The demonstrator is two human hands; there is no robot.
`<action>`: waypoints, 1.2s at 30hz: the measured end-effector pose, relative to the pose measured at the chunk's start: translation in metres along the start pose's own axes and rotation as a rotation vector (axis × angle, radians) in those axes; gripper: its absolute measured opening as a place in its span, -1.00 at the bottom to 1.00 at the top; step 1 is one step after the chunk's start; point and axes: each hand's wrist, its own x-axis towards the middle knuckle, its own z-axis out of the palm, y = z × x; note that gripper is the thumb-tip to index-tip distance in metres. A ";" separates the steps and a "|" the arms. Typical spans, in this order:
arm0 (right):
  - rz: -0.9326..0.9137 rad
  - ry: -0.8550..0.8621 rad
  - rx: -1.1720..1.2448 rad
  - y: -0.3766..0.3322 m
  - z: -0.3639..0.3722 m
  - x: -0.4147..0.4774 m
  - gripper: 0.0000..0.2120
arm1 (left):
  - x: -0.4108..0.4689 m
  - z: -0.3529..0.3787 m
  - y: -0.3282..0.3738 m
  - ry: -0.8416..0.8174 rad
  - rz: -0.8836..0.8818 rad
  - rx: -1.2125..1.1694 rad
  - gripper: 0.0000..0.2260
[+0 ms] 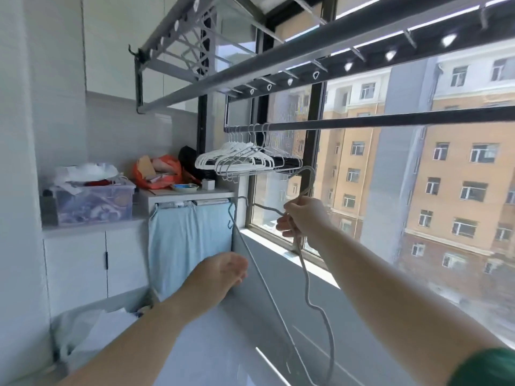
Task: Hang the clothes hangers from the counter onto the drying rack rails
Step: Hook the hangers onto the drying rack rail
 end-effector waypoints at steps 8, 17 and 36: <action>-0.036 0.142 -0.027 -0.013 0.060 0.066 -0.88 | 0.064 -0.003 -0.017 -0.368 0.028 0.147 -0.57; -0.074 0.288 -0.249 -0.021 0.110 0.124 -0.78 | 0.147 -0.073 -0.066 -0.212 -0.018 -0.072 -0.81; -0.292 0.550 -0.921 -0.049 0.036 0.268 -0.68 | 0.351 -0.097 -0.050 -0.077 0.189 0.124 -0.79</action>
